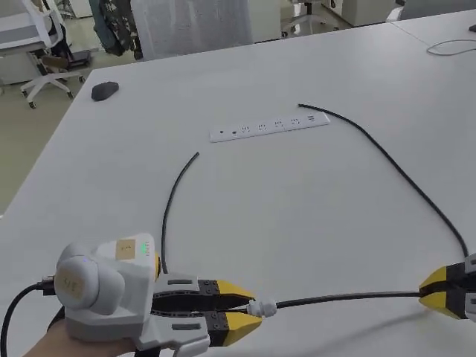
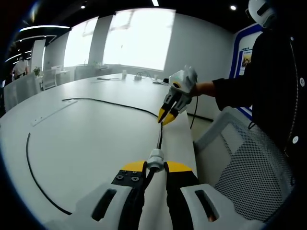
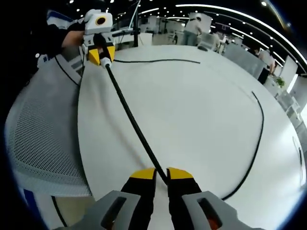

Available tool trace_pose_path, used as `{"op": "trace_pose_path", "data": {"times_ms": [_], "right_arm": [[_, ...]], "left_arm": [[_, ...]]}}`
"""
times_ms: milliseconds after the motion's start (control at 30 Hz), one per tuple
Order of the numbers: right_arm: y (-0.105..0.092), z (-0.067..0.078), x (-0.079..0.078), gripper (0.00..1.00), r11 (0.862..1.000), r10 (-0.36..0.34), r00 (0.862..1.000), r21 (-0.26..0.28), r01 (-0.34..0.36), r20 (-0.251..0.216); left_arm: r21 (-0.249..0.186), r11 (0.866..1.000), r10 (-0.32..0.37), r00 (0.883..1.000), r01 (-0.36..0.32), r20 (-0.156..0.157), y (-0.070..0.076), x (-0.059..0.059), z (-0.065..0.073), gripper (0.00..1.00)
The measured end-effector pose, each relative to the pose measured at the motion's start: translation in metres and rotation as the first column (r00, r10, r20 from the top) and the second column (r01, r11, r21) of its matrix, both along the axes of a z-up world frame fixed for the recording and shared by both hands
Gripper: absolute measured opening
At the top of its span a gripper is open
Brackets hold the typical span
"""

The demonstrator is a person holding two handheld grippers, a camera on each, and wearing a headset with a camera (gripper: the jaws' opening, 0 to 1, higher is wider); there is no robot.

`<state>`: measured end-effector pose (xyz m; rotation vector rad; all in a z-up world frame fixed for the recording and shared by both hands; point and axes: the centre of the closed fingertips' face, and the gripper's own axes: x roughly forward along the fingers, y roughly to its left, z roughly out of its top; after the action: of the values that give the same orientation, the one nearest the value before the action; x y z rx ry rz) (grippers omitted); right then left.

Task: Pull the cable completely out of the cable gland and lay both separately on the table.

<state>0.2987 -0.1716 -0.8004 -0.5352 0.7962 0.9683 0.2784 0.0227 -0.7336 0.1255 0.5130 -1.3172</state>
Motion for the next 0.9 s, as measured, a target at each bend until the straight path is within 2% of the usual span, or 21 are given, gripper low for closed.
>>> {"op": "trace_pose_path", "data": {"times_ms": [67,100,133,167,200,233,267,300,333,433,467,533,667,700,733,767,833,900], "right_arm": [[0.010,0.009,0.000,0.14,0.998,-0.032,0.999,0.054,0.034,-0.027],[0.017,0.013,-0.004,0.16,0.996,-0.014,0.998,0.084,0.019,-0.058],[0.023,0.019,-0.004,0.18,0.995,-0.004,0.999,0.102,0.010,-0.054],[0.036,0.029,-0.004,0.19,0.989,0.014,0.999,0.147,-0.009,-0.034],[0.047,0.037,-0.007,0.19,0.982,0.022,0.999,0.188,-0.014,-0.043],[0.067,0.050,-0.013,0.18,0.966,0.054,0.997,0.256,-0.038,-0.054],[0.078,0.058,-0.015,0.18,0.955,0.068,0.996,0.292,-0.050,-0.050],[0.090,0.067,-0.017,0.18,0.946,0.086,0.996,0.316,-0.071,-0.032],[0.105,0.077,-0.020,0.17,0.933,0.120,0.993,0.340,-0.116,0.009],[0.135,0.086,-0.028,0.16,0.923,0.183,0.981,0.334,-0.193,0.059],[0.145,0.085,-0.032,0.14,0.918,0.214,0.975,0.328,-0.221,0.059],[0.153,0.082,-0.032,0.12,0.920,0.233,0.969,0.304,-0.246,0.078],[0.162,0.062,-0.035,0.15,0.922,0.281,0.958,0.260,-0.286,0.054],[0.160,0.055,-0.039,0.12,0.924,0.306,0.951,0.229,-0.306,0.037],[0.161,0.052,-0.038,0.11,0.925,0.305,0.951,0.222,-0.309,0.055],[0.162,0.050,-0.037,0.12,0.925,0.301,0.952,0.223,-0.307,0.062],[0.162,0.049,-0.039,0.06,0.925,0.300,0.953,0.235,-0.300,0.036],[0.162,0.050,-0.037,0.02,0.926,0.294,0.954,0.230,-0.300,0.062]], "left_arm": [[0.004,1.000,-0.002,1.000,0.002,0.003,0.001,0.000,0.000,0.15],[0.006,1.000,-0.007,1.000,0.007,0.007,0.000,-0.001,-0.001,0.15],[0.006,1.000,-0.010,1.000,0.010,0.004,-0.001,-0.002,-0.001,0.15],[0.010,1.000,-0.014,1.000,0.014,0.004,-0.002,-0.003,-0.002,0.15],[0.012,1.000,-0.019,1.000,0.019,0.006,-0.003,-0.004,-0.003,0.15],[0.012,1.000,-0.022,1.000,0.022,0.004,-0.004,-0.005,-0.003,0.15],[0.014,1.000,-0.024,1.000,0.024,0.003,-0.005,-0.006,-0.003,0.15],[0.016,0.999,-0.033,0.999,0.033,0.004,-0.008,-0.007,-0.002,0.15],[0.014,0.999,-0.042,0.999,0.042,0.010,-0.010,-0.008,0.000,0.15],[0.030,0.998,-0.062,0.998,0.061,0.028,-0.014,-0.009,0.000,0.15],[0.031,0.998,-0.064,0.998,0.063,0.029,-0.015,-0.009,0.000,0.15],[0.027,0.997,-0.070,0.997,0.069,0.028,-0.016,-0.010,0.001,0.15],[0.022,0.997,-0.072,0.997,0.071,0.037,-0.017,-0.010,0.003,0.16],[0.022,0.997,-0.071,0.997,0.070,0.037,-0.017,-0.010,0.004,0.16],[0.020,0.997,-0.073,0.997,0.072,0.040,-0.017,-0.011,0.004,0.16],[0.020,0.997,-0.074,0.996,0.073,0.041,-0.017,-0.011,0.004,0.16],[0.019,0.997,-0.075,0.996,0.075,0.043,-0.018,-0.012,0.005,0.16],[0.021,0.997,-0.079,0.996,0.078,0.045,-0.018,-0.013,0.004,0.16]]}}
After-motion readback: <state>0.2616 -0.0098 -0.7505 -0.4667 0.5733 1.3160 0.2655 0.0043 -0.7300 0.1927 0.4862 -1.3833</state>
